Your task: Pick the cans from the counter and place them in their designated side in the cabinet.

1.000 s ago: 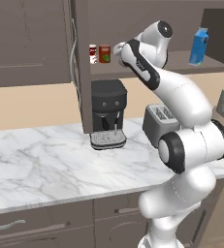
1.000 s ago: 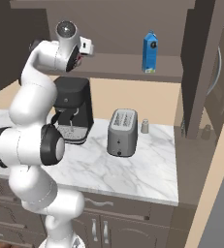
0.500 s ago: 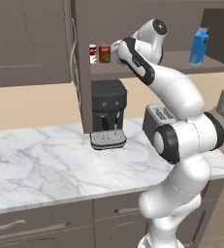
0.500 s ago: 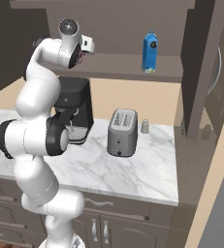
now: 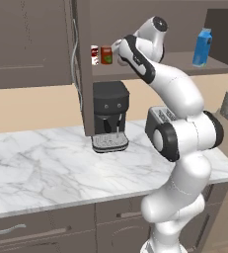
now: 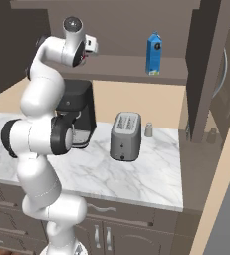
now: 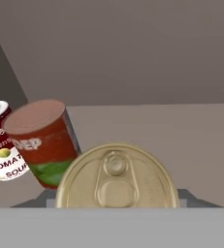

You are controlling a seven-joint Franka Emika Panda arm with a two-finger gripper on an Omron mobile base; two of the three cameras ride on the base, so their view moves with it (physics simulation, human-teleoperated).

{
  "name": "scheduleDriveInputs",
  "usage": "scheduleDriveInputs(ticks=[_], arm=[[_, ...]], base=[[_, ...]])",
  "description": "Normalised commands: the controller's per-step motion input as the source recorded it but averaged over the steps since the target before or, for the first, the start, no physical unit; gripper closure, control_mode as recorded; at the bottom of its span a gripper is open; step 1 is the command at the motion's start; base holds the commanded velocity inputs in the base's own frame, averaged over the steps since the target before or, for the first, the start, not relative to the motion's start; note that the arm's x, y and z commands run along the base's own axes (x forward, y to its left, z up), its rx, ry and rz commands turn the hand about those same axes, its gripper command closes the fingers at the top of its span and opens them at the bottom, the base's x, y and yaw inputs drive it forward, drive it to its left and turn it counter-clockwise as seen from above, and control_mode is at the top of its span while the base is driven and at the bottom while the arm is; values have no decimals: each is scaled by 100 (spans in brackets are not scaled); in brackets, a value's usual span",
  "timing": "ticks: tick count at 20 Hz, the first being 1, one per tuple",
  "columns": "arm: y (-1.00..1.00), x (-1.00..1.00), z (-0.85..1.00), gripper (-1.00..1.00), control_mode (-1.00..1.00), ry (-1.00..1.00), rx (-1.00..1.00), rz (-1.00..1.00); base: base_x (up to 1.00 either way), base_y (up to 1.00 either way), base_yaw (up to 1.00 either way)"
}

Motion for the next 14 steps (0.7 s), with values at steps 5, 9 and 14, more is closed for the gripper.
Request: scheduleDriveInputs(ticks=[5,9,14], arm=[[0,21,-18,100,-100,5,0,0],[0,21,-21,100,-100,6,0,0],[1,17,-21,-100,-100,4,0,0]], base=[[0,0,0],[0,0,0],[0,0,0]])
